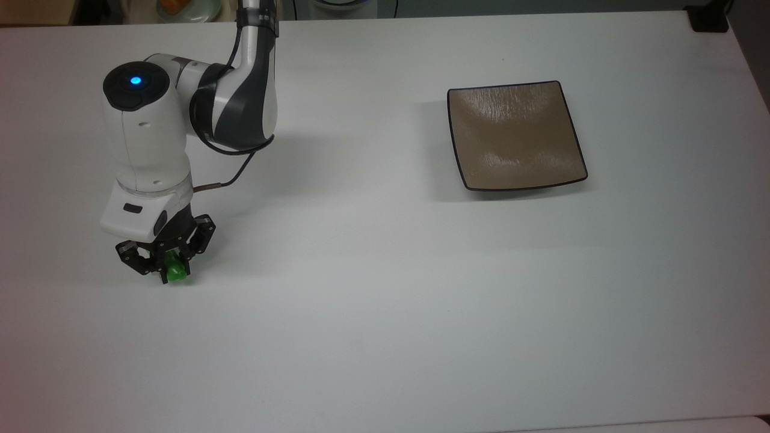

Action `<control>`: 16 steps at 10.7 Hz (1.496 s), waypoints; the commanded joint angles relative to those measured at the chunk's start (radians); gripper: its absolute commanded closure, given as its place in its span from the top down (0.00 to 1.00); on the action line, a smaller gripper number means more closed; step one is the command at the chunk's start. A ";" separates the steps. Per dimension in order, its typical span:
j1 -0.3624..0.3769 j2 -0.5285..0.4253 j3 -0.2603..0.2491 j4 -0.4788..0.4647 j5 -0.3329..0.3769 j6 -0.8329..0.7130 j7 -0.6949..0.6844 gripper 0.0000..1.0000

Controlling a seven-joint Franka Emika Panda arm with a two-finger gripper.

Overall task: Chili peppers are placed on a ceramic plate
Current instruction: 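Lift the held chili pepper and carry it toward the brown plate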

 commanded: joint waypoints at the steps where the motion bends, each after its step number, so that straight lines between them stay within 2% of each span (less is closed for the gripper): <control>1: 0.003 0.002 -0.002 0.010 -0.018 0.010 0.010 0.00; 4: 0.003 -0.088 0.000 -0.019 -0.015 -0.048 0.053 0.00; 6: 0.006 -0.186 0.003 -0.024 -0.009 -0.204 0.052 0.00; 9: 0.038 -0.366 0.012 -0.028 0.017 -0.528 0.050 0.00; 13: 0.130 -0.605 0.010 -0.129 0.150 -0.826 0.108 0.00; 16: 0.275 -0.721 0.010 -0.230 0.161 -0.854 0.359 0.00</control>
